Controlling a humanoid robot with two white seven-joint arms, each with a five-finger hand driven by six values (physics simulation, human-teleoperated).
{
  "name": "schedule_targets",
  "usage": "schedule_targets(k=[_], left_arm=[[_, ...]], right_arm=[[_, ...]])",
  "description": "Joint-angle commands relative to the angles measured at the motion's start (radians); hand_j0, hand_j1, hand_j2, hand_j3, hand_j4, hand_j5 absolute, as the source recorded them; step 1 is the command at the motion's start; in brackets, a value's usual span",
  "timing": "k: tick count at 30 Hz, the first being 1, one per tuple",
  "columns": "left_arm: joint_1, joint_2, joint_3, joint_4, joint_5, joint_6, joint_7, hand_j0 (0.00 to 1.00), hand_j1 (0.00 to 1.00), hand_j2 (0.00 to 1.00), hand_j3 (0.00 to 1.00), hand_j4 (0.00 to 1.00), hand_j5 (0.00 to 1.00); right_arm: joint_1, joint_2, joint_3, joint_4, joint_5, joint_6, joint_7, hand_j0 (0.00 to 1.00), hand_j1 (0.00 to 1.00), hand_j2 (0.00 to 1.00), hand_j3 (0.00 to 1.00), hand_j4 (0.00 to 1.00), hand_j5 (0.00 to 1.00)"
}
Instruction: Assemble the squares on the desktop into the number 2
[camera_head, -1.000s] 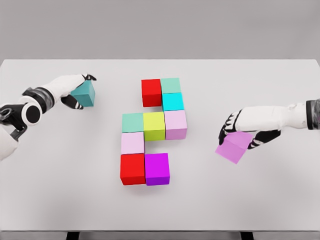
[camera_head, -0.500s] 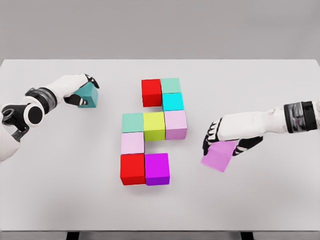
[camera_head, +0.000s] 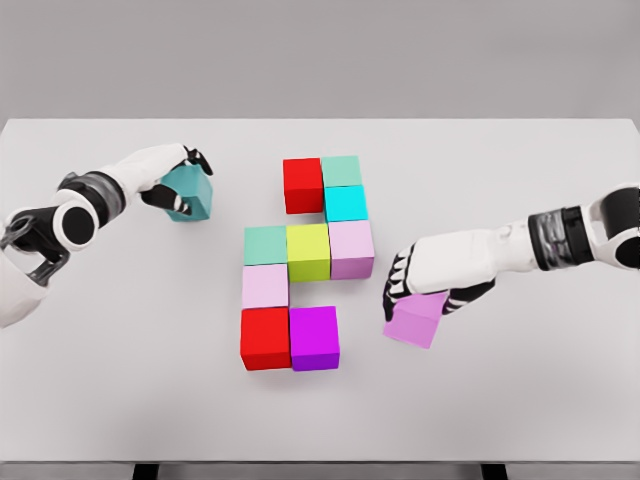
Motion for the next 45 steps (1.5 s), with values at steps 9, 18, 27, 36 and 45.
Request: schedule_targets(k=[9, 18, 27, 36, 45], left_arm=[[-0.011, -0.026, 0.005, -0.009, 0.005, 0.013, 0.006, 0.60, 0.60, 0.60, 0.60, 0.60, 0.60], [-0.021, -0.088, 0.003, 0.014, 0.003, 0.014, 0.044, 0.60, 0.60, 0.60, 0.60, 0.60, 0.60], [-0.032, -0.166, -0.007, 0.093, -0.040, 0.013, 0.072, 0.60, 0.60, 0.60, 0.60, 0.60, 0.60], [-0.032, -0.197, -0.012, 0.107, -0.041, 0.013, 0.075, 0.60, 0.60, 0.60, 0.60, 0.60, 0.60], [-0.035, -0.223, -0.012, 0.136, -0.041, 0.013, 0.076, 0.60, 0.60, 0.60, 0.60, 0.60, 0.60]], right_arm=[[0.000, 0.041, 0.013, -0.007, 0.021, 0.003, 0.000, 0.67, 0.67, 0.67, 0.67, 0.67, 0.67], [0.002, 0.069, 0.045, -0.004, 0.021, 0.003, 0.000, 0.67, 0.67, 0.67, 0.67, 0.67, 0.67], [0.003, 0.080, 0.050, -0.007, 0.023, 0.003, 0.000, 0.68, 0.68, 0.68, 0.68, 0.68, 0.68], [0.005, 0.086, 0.060, -0.007, 0.026, 0.003, 0.000, 0.95, 0.95, 0.95, 0.95, 0.95, 0.95], [0.002, 0.049, 0.059, -0.001, 0.041, 0.003, 0.000, 1.00, 1.00, 1.00, 1.00, 1.00, 1.00]])
